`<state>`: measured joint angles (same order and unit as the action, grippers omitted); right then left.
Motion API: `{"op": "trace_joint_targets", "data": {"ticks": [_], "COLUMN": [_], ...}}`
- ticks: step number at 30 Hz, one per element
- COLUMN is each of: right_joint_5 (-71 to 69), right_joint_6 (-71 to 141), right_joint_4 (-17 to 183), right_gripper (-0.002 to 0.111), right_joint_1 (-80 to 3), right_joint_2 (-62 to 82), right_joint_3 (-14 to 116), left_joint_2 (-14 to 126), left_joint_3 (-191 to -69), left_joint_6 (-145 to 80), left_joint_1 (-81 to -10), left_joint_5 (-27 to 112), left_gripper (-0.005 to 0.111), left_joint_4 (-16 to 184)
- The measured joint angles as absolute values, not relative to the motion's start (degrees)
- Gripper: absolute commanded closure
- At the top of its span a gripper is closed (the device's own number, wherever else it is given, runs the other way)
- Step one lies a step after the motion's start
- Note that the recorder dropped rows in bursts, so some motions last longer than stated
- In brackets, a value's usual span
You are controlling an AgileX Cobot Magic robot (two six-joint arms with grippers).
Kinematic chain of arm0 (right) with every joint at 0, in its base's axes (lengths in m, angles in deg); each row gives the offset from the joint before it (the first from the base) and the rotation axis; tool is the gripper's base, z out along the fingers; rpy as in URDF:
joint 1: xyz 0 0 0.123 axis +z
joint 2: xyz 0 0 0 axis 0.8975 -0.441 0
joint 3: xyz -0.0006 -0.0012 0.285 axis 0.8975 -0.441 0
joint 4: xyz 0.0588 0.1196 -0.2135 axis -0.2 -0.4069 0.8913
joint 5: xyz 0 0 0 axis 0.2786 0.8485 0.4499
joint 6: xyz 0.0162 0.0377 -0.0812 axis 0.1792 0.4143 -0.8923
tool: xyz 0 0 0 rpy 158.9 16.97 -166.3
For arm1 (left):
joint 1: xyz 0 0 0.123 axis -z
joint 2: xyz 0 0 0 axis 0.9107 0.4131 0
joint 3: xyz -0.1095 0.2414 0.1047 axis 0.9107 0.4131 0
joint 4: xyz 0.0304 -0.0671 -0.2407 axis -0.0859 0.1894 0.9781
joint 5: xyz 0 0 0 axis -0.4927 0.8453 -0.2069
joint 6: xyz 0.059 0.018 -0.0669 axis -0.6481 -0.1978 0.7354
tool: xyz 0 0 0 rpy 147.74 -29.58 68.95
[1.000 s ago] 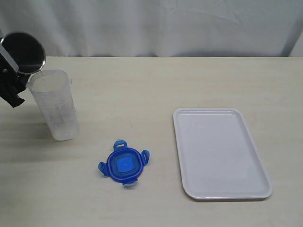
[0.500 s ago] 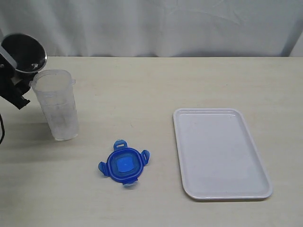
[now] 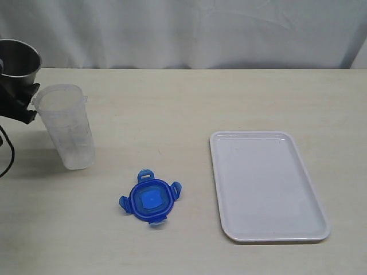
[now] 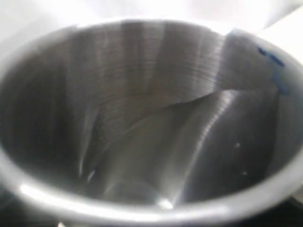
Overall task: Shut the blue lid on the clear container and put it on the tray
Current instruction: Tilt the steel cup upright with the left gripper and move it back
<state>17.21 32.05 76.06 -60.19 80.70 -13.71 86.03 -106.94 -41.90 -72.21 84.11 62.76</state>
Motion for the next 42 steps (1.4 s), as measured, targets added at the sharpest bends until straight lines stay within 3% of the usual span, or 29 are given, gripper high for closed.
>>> {"op": "trace_joint_targets", "data": {"ticks": [12,22,28,35,42], "right_joint_5": [17.21,17.21,17.21,17.21,17.21], "right_joint_6": [32.05,32.05,32.05,32.05,32.05], "right_joint_4": [76.06,76.06,76.06,76.06,76.06], "right_gripper": [0.104,0.104,0.104,0.104,0.104], "right_joint_1": [-60.19,-60.19,-60.19,-60.19,-60.19], "right_joint_2": [80.70,80.70,80.70,80.70,80.70], "right_joint_3": [-13.71,-13.71,-13.71,-13.71,-13.71], "left_joint_2": [90.87,108.06,114.18,117.85,121.67], "left_joint_3": [-110.39,-122.35,-132.38,-148.55,-155.54], "left_joint_6": [-34.78,-17.74,-15.92,-6.37,-4.80], "left_joint_1": [-72.35,-78.68,-78.89,-78.78,-76.61], "left_joint_5": [85.87,92.65,92.48,81.72,75.45], "left_gripper": [0.107,0.107,0.107,0.107,0.107], "left_joint_4": [76.55,71.39,67.74,58.96,53.02]}}
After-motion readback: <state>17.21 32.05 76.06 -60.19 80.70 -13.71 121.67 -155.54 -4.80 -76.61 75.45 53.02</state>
